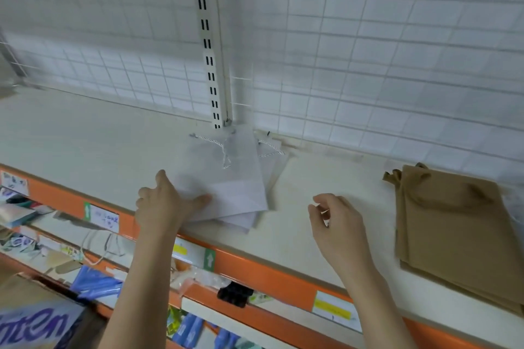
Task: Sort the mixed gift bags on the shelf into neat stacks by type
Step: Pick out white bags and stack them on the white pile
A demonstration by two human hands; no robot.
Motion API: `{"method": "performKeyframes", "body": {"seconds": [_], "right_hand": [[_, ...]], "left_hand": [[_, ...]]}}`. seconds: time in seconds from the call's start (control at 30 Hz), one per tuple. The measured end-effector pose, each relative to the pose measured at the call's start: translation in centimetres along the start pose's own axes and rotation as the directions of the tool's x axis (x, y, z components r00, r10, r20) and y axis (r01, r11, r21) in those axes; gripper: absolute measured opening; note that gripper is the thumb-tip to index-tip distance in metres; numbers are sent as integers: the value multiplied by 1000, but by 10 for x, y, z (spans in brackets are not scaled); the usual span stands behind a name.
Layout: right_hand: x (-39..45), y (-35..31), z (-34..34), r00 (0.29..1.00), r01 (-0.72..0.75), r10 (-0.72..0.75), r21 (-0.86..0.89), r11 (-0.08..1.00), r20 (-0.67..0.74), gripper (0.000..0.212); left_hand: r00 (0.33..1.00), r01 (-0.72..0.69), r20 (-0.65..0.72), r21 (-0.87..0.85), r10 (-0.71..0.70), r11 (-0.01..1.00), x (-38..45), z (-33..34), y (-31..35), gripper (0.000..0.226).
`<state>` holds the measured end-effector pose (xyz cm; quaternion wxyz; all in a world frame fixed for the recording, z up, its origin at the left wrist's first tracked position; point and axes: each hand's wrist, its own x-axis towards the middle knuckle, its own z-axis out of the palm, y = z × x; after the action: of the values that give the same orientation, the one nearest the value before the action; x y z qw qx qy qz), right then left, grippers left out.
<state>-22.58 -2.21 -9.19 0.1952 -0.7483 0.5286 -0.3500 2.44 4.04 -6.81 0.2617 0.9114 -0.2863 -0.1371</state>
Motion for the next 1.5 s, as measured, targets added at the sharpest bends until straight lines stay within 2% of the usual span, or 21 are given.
{"method": "performKeyframes", "body": {"seconds": [0.07, 0.17, 0.23, 0.3, 0.43, 0.5, 0.63, 0.7, 0.8, 0.97, 1.03, 1.17, 1.33, 1.5], "right_hand": [[5, -6, 9, 999, 0, 1, -12, 1000, 33, 23], [16, -18, 22, 996, 15, -11, -48, 999, 85, 24], [27, -25, 30, 993, 36, -24, -102, 994, 117, 23], [38, -33, 37, 987, 34, -9, -154, 988, 158, 23], [59, -47, 50, 964, -19, 88, -265, 964, 252, 29], [67, -55, 57, 929, -50, 178, -367, 929, 325, 47], [72, -70, 64, 879, -73, 285, -483, 873, 382, 84], [74, -72, 64, 856, -75, 300, -472, 878, 421, 83], [74, -68, 62, 841, -110, 289, -378, 919, 458, 63], [67, -55, 41, 891, -260, 303, -167, 951, 338, 49], [63, -48, 24, 928, -250, 265, -91, 964, 263, 38], [45, -34, -21, 980, -182, 185, -48, 982, 68, 37], [13, -6, -87, 962, -223, 236, 102, 969, -140, 38], [-20, 30, -143, 922, -228, 251, 111, 967, -296, 35]], "left_hand": [[1000, -7, 27, -158, 11, 987, 6, -6, -6, 90], [996, -87, -5, -320, 90, 943, 14, -14, -17, 49], [985, -162, -27, -451, 168, 878, 15, -20, -24, 24], [978, -179, -21, -588, 207, 789, 12, -29, -30, 8], [972, -206, -74, -720, 221, 662, 4, -44, -42, 17], [968, -221, -92, -750, 232, 623, 2, -48, -50, 18], [966, -234, -108, -749, 235, 620, -4, -50, -61, 23], [966, -234, -117, -768, 229, 596, -4, -50, -62, 22], [966, -237, -129, -787, 225, 569, -3, -47, -59, 22], [958, -240, -114, -825, 264, 511, -6, -35, -47, 23], [953, -239, -106, -840, 284, 487, -9, -29, -40, 24], [936, -237, -80, -863, 343, 445, -18, -14, -21, 22], [913, -241, -60, -878, 403, 414, -34, 8, 8, 23], [870, -227, -19, -902, 493, 367, -70, 29, 46, 21]]}}
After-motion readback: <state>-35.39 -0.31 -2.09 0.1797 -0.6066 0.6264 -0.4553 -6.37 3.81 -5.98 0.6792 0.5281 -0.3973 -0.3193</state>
